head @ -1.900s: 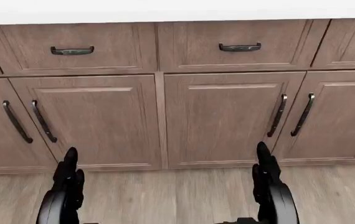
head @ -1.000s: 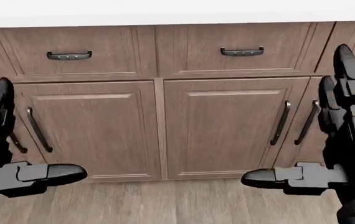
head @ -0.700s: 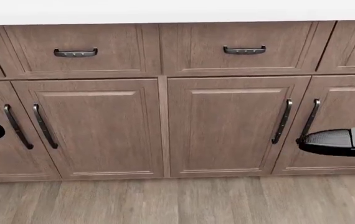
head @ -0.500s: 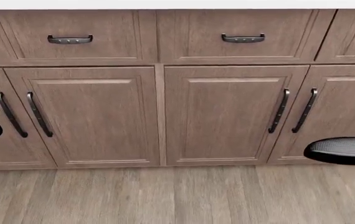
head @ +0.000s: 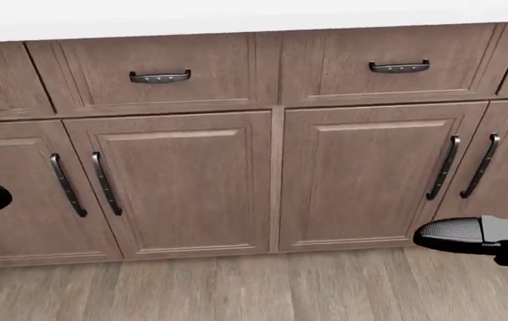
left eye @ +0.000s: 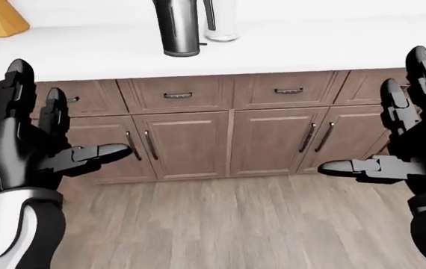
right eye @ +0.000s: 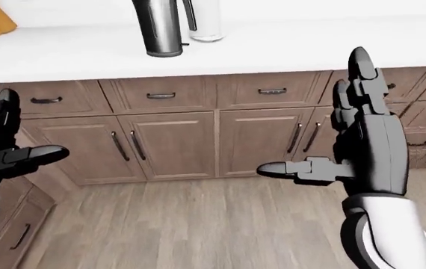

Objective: Close the lid of the electric kettle.

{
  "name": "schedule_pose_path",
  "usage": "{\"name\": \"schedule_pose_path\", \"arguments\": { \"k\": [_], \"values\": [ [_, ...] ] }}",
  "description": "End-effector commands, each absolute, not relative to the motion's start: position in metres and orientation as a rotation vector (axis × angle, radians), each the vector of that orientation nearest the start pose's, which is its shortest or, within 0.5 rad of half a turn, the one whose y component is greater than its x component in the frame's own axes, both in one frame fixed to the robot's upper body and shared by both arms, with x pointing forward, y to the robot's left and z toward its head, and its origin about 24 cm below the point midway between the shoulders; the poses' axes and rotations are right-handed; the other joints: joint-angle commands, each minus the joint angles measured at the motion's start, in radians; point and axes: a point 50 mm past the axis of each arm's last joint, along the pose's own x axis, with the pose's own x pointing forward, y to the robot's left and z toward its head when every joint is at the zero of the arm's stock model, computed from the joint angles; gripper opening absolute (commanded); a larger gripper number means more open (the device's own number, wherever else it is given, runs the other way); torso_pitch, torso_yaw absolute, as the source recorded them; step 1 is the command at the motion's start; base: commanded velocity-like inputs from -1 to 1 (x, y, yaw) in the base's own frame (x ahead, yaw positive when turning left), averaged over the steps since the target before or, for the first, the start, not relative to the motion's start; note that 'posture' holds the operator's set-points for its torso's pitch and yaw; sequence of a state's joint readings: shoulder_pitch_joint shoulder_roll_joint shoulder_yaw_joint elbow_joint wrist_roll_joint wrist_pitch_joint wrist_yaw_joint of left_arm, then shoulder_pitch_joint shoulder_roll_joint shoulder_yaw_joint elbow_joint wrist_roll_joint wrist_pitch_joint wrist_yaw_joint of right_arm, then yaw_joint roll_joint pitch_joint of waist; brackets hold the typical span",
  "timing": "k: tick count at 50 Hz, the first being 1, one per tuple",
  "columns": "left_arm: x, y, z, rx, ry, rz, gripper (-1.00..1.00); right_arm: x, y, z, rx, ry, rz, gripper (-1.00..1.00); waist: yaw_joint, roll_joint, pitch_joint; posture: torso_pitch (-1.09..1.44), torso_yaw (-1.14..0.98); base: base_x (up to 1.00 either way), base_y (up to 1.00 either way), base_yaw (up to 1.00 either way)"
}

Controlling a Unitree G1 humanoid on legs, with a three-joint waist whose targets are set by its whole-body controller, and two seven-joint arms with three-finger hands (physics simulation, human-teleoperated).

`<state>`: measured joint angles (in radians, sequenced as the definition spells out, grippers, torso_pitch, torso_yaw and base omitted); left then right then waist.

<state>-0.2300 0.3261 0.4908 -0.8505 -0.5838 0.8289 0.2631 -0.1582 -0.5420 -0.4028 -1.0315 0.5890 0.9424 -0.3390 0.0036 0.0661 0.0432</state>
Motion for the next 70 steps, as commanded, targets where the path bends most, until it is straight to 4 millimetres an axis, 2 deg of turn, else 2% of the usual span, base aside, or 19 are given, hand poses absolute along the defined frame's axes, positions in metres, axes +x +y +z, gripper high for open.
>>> {"name": "schedule_pose_path", "arguments": {
  "k": [1, 6, 7, 12, 15, 19, 20, 32, 33, 36, 38, 46, 49, 50, 51, 53, 59, 62, 70],
  "values": [
    [0.208, 0.224, 0.242, -0.081, -0.425, 0.189, 1.00, 0.186, -0.215, 0.254, -0.229, -0.409, -0.231, 1.00, -0.001, -0.005, -0.021, 0.00, 0.00, 0.00, 0.28, 0.00],
    [0.209, 0.225, 0.239, -0.080, -0.425, 0.188, 1.00, 0.185, -0.214, 0.259, -0.226, -0.409, -0.230, 1.00, 0.003, -0.055, -0.013, 0.00, 0.00, 0.00, 0.29, 0.00],
    [0.210, 0.225, 0.239, -0.079, -0.425, 0.189, 1.00, 0.185, -0.214, 0.259, -0.223, -0.410, -0.230, 1.00, 0.006, -0.077, 0.002, 0.00, 0.00, 0.00, 0.00, 0.00],
    [0.209, 0.224, 0.238, -0.081, -0.423, 0.188, 1.00, 0.186, -0.214, 0.254, -0.219, -0.410, -0.232, 1.00, 0.004, -0.066, 0.007, 0.00, 0.00, 0.00, 0.00, 0.00],
    [0.208, 0.223, 0.240, -0.080, -0.423, 0.188, 1.00, 0.187, -0.213, 0.255, -0.211, -0.423, -0.224, 1.00, 0.010, -0.078, 0.011, 0.00, 0.00, 0.00, 0.00, 0.00],
    [0.207, 0.223, 0.242, -0.081, -0.423, 0.188, 1.00, 0.188, -0.211, 0.257, -0.194, -0.422, -0.215, 1.00, 0.024, -0.137, 0.001, 0.00, 0.00, 0.00, 0.00, 0.00],
    [0.207, 0.222, 0.242, -0.081, -0.423, 0.187, 1.00, 0.188, -0.211, 0.257, -0.192, -0.424, -0.219, 1.00, 0.017, -0.103, 0.012, 0.00, 0.00, 0.00, 0.00, 0.00],
    [0.211, 0.222, 0.238, -0.084, -0.421, 0.183, 1.00, 0.189, -0.210, 0.255, -0.224, -0.412, -0.220, 1.00, 0.007, -0.079, -0.011, 0.00, 0.00, 0.00, 0.00, 0.00],
    [0.210, 0.223, 0.239, -0.084, -0.422, 0.184, 1.00, 0.189, -0.209, 0.255, -0.231, -0.413, -0.220, 1.00, 0.000, -0.075, -0.029, 0.00, 0.00, 0.00, 0.34, 0.00],
    [0.209, 0.223, 0.239, -0.083, -0.421, 0.185, 1.00, 0.189, -0.209, 0.253, -0.234, -0.408, -0.221, 1.00, 0.002, -0.146, -0.027, 0.00, 0.00, 0.03, 0.81, 0.00],
    [0.209, 0.223, 0.239, -0.083, -0.420, 0.186, 1.00, 0.190, -0.210, 0.251, -0.234, -0.407, -0.223, 1.00, 0.000, -0.153, -0.024, 0.00, 0.00, 0.06, 1.00, 0.00],
    [0.209, 0.222, 0.238, -0.082, -0.418, 0.184, 1.00, 0.190, -0.211, 0.250, -0.238, -0.414, -0.227, 1.00, -0.010, -0.115, -0.002, 0.00, 0.00, 0.07, 0.93, 0.00],
    [0.208, 0.222, 0.238, -0.081, -0.417, 0.186, 1.00, 0.190, -0.211, 0.250, -0.215, -0.425, -0.218, 1.00, -0.038, 0.006, 0.004, 0.00, 0.00, 0.00, 0.00, 0.00],
    [0.209, 0.223, 0.238, -0.082, -0.416, 0.187, 1.00, 0.190, -0.211, 0.251, -0.223, -0.426, -0.224, 1.00, -0.019, 0.055, -0.014, 0.00, 0.00, 0.00, 0.00, 0.00],
    [0.208, 0.223, 0.239, -0.082, -0.417, 0.187, 1.00, 0.190, -0.211, 0.249, -0.217, -0.426, -0.218, 1.00, -0.015, -0.013, 0.025, 0.00, 0.00, 0.00, 0.00, 0.00],
    [0.209, 0.223, 0.238, -0.086, -0.415, 0.185, 1.00, 0.190, -0.211, 0.250, -0.210, -0.430, -0.215, 1.00, -0.006, -0.025, 0.007, 0.00, 0.00, 0.00, 0.00, 0.00],
    [0.212, 0.223, 0.236, -0.083, -0.417, 0.188, 1.00, 0.191, -0.209, 0.251, -0.208, -0.425, -0.212, 1.00, 0.004, -0.076, 0.012, 0.00, 0.00, 0.00, 0.00, 0.00],
    [0.212, 0.223, 0.235, -0.086, -0.415, 0.186, 1.00, 0.193, -0.208, 0.250, -0.202, -0.412, -0.211, 1.00, 0.015, -0.120, -0.004, 0.00, 0.00, 0.00, 0.00, 0.00],
    [0.212, 0.224, 0.235, -0.083, -0.415, 0.186, 1.00, 0.192, -0.208, 0.254, -0.192, -0.402, -0.203, 1.00, 0.011, -0.083, -0.014, 0.00, 0.00, 0.00, 0.00, 0.00]
  ]
}}
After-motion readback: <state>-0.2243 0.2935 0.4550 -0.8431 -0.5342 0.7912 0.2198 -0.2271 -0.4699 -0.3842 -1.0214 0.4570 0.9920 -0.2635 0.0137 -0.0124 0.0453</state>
